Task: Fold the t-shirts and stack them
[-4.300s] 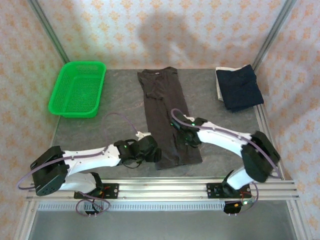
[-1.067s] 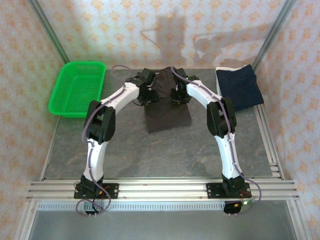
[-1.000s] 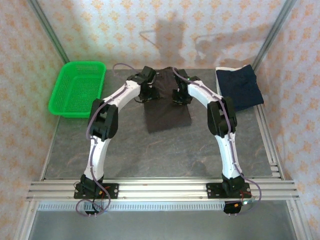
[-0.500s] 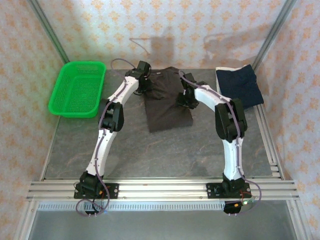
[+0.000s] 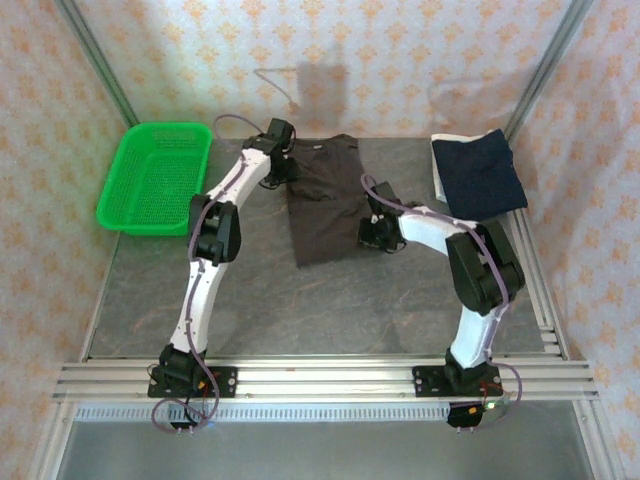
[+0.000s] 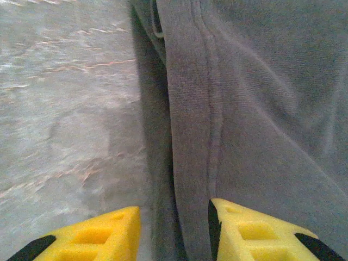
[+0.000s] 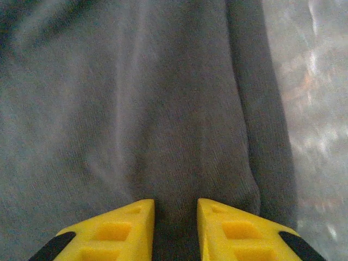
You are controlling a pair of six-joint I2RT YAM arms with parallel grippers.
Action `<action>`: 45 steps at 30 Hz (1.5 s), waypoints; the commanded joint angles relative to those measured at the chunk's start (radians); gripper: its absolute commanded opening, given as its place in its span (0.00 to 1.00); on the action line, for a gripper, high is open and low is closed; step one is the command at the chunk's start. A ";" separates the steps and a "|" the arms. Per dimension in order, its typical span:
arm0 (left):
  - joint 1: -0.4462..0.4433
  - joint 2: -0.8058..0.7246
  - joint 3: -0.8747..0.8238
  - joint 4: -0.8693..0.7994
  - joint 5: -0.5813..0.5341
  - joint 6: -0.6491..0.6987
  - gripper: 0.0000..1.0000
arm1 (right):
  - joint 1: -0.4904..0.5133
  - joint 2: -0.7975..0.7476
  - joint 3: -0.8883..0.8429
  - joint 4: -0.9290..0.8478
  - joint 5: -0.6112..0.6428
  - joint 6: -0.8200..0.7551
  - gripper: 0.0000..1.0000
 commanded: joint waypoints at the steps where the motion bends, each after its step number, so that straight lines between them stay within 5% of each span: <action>1: -0.002 -0.190 -0.098 -0.014 -0.036 0.031 0.39 | 0.033 -0.047 -0.116 -0.019 -0.010 0.061 0.26; 8: -0.169 -0.565 -0.637 0.151 -0.021 -0.008 0.43 | 0.072 -0.239 -0.293 -0.052 0.040 0.146 0.30; 17: -0.352 -0.901 -1.314 0.418 0.107 -0.279 0.51 | 0.074 -0.487 -0.389 -0.180 0.074 0.195 0.50; 22: -0.408 -0.978 -1.468 0.515 0.107 -0.360 0.60 | 0.074 -0.463 -0.387 -0.200 0.093 0.170 0.54; 32: -0.416 -1.049 -1.631 0.747 0.155 -0.471 0.60 | 0.072 -0.350 -0.368 -0.033 0.065 0.154 0.59; 36: -0.422 -1.052 -1.659 0.833 0.156 -0.504 0.62 | 0.072 -0.315 -0.366 -0.012 0.057 0.172 0.53; 45: -0.453 -0.933 -1.694 0.961 0.166 -0.557 0.51 | 0.071 -0.359 -0.383 0.004 0.086 0.201 0.19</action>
